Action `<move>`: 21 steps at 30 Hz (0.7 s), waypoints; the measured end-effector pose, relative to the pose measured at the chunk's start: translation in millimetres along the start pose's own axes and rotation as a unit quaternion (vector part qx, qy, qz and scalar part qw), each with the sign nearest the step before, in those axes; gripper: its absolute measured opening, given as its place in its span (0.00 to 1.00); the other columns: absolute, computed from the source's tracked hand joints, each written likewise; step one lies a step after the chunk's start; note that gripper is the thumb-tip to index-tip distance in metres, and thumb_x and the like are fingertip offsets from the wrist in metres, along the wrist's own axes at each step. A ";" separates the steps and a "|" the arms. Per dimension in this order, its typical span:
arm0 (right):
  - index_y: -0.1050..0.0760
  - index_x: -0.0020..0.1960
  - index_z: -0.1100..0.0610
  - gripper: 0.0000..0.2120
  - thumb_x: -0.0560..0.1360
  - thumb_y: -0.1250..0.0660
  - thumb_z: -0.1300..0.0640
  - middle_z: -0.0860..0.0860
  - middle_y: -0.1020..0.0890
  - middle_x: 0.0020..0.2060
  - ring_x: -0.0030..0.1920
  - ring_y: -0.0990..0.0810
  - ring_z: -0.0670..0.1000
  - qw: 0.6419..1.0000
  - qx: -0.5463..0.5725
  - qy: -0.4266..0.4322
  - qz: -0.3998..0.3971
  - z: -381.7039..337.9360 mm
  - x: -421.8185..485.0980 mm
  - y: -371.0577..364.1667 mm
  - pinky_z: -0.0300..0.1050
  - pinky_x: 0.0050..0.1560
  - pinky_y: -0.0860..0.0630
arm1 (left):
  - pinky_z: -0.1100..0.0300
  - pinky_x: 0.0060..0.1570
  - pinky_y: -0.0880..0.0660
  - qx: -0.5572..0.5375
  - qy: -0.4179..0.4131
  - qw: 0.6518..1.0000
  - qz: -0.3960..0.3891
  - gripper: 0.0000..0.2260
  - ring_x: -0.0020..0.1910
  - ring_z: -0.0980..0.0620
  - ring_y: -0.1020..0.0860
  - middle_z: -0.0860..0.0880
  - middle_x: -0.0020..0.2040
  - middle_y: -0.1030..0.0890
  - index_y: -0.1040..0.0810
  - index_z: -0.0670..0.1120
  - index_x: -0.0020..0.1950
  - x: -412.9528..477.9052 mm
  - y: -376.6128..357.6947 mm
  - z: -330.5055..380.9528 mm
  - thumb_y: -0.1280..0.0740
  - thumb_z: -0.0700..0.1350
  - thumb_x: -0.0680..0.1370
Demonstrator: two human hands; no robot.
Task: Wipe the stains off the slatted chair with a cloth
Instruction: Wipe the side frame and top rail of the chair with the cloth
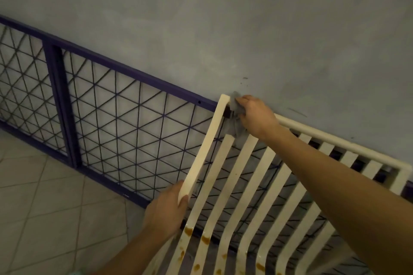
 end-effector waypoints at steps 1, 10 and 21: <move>0.30 0.70 0.58 0.21 0.77 0.38 0.66 0.57 0.25 0.62 0.59 0.24 0.60 1.000 -0.003 -0.007 -0.001 3.6 0.3 0.6 0.53 0.57 0.24 | 0.57 0.49 0.21 0.021 -0.017 1.000 0.005 0.17 0.50 0.56 0.22 0.53 0.58 0.23 0.33 0.54 0.72 8.5 7.0 8.7 0.42 0.49 0.82; 0.28 0.64 0.56 0.15 0.79 0.39 0.62 0.56 0.26 0.56 0.56 0.25 0.59 0.998 -0.035 -0.053 -0.011 19.8 -3.5 -1.2 0.52 0.51 0.27 | 0.49 0.57 0.25 0.112 -0.174 0.977 0.050 0.24 0.61 0.47 0.27 0.48 0.69 0.32 0.37 0.46 0.74 126.2 58.0 138.2 0.37 0.43 0.78; 0.26 0.61 0.59 0.21 0.84 0.53 0.49 0.59 0.24 0.58 0.60 0.29 0.60 0.996 0.025 -0.071 0.041 16.1 14.6 -15.7 0.55 0.60 0.32 | 0.48 0.70 0.36 0.111 -0.189 0.974 0.049 0.25 0.71 0.44 0.34 0.42 0.71 0.29 0.34 0.40 0.74 203.6 47.9 181.5 0.38 0.37 0.76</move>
Point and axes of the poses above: each hand's wrist, its own x-axis towards the middle knuckle, its own y-axis out of the back of the hand, z = x × y, the point moved 10 cm from there along x, towards the middle knuckle
